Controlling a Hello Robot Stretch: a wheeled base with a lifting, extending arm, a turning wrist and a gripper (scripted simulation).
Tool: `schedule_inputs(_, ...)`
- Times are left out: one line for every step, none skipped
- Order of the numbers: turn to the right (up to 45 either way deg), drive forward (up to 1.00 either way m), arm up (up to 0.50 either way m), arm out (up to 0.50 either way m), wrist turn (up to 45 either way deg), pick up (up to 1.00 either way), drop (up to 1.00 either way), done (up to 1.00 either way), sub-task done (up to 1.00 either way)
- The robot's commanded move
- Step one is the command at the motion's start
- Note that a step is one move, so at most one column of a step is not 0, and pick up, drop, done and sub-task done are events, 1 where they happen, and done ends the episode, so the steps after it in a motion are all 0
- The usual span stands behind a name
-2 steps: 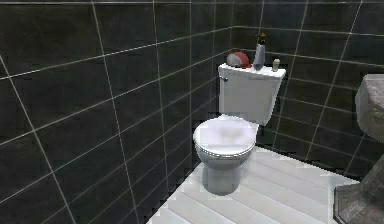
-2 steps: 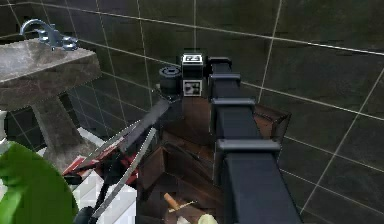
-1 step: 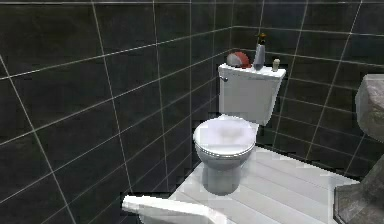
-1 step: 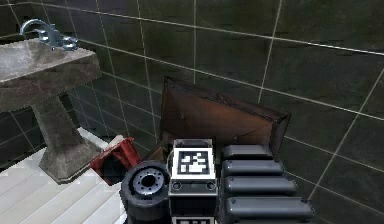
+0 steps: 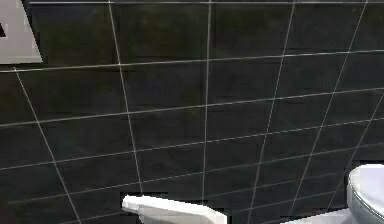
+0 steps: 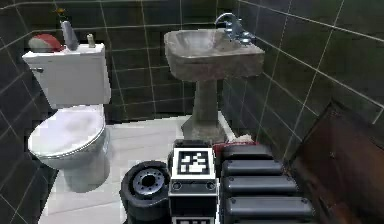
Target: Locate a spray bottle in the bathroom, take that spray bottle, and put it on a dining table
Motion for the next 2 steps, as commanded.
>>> schedule_inputs(-45.0,0.00,0.00,0.00,0.0,0.00,0.00,0.00,0.00)
schedule_inputs(-45.0,0.00,0.00,0.00,0.0,0.00,0.00,0.00,0.00)
